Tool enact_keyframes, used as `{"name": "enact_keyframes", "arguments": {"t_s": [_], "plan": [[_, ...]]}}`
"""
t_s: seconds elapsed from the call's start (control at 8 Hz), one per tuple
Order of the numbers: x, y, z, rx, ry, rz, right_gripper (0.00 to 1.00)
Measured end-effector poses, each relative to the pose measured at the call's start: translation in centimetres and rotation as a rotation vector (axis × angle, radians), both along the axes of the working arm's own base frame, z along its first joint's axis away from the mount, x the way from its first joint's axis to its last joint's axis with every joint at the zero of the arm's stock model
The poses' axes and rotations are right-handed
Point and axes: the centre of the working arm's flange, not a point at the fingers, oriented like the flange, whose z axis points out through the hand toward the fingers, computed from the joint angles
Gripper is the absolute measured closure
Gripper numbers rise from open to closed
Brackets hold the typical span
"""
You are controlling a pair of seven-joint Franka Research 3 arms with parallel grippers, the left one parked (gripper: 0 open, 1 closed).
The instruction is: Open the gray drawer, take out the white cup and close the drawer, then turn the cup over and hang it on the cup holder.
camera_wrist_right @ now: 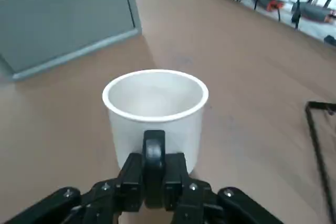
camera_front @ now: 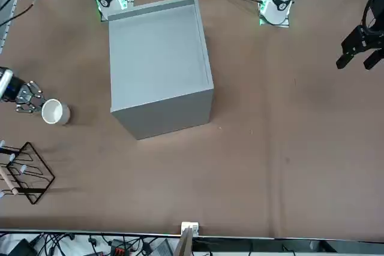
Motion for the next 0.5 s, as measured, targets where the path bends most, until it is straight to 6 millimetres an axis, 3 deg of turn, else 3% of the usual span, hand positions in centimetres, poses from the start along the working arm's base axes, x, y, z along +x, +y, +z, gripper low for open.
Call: {"name": "enact_keyframes", "arguments": {"t_s": [0.25,0.5], "plan": [[2.2,-0.5,7.7,-0.226,0.059,0.053,0.81],[5.4,2.5,14.9,-0.508,0.094,0.124,0.81]]}}
